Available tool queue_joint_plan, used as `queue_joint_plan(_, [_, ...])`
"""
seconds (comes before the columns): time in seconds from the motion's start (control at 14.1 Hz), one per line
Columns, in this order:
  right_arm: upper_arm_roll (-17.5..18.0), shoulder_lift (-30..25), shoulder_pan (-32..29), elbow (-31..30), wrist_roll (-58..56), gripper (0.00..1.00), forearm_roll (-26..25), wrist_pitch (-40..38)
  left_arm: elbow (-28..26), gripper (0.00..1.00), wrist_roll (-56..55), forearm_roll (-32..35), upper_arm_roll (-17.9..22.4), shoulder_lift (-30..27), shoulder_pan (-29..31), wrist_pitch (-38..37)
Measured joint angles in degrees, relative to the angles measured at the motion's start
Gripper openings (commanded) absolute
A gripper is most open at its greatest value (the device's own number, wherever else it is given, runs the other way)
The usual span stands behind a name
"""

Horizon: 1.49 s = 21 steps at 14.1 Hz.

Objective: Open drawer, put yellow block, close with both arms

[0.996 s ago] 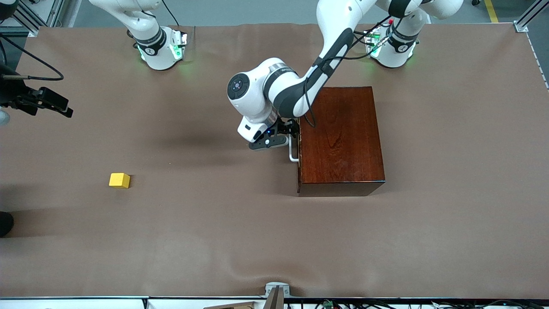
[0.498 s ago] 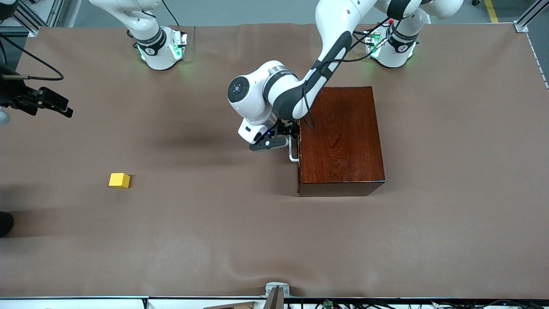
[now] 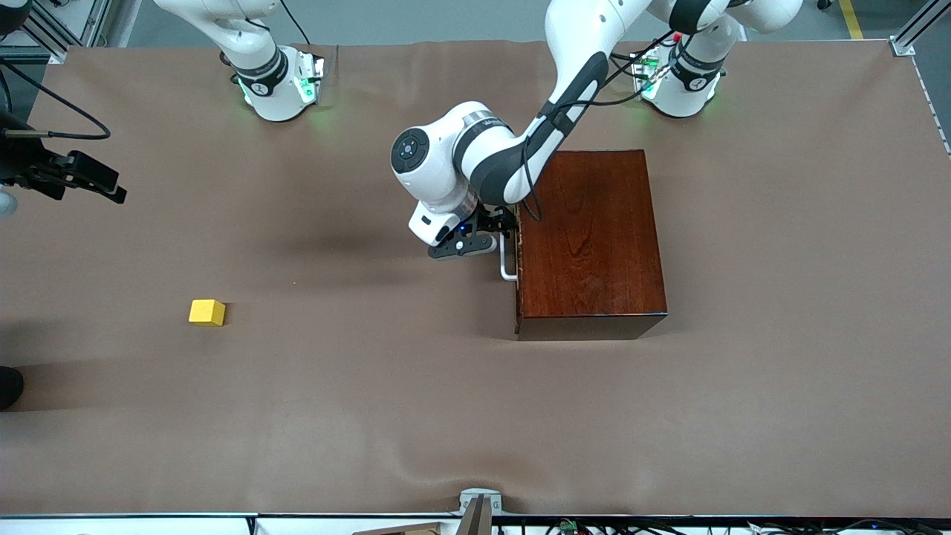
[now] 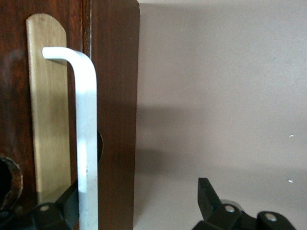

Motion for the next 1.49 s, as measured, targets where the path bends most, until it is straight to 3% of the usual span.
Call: queue_joint_plan(1.49, [0.02, 0.0, 0.09, 0.0, -0.03, 1.0, 0.0, 0.0, 0.19, 1.0, -7.02, 0.0, -0.08, -0.08, -1.24, 11.93])
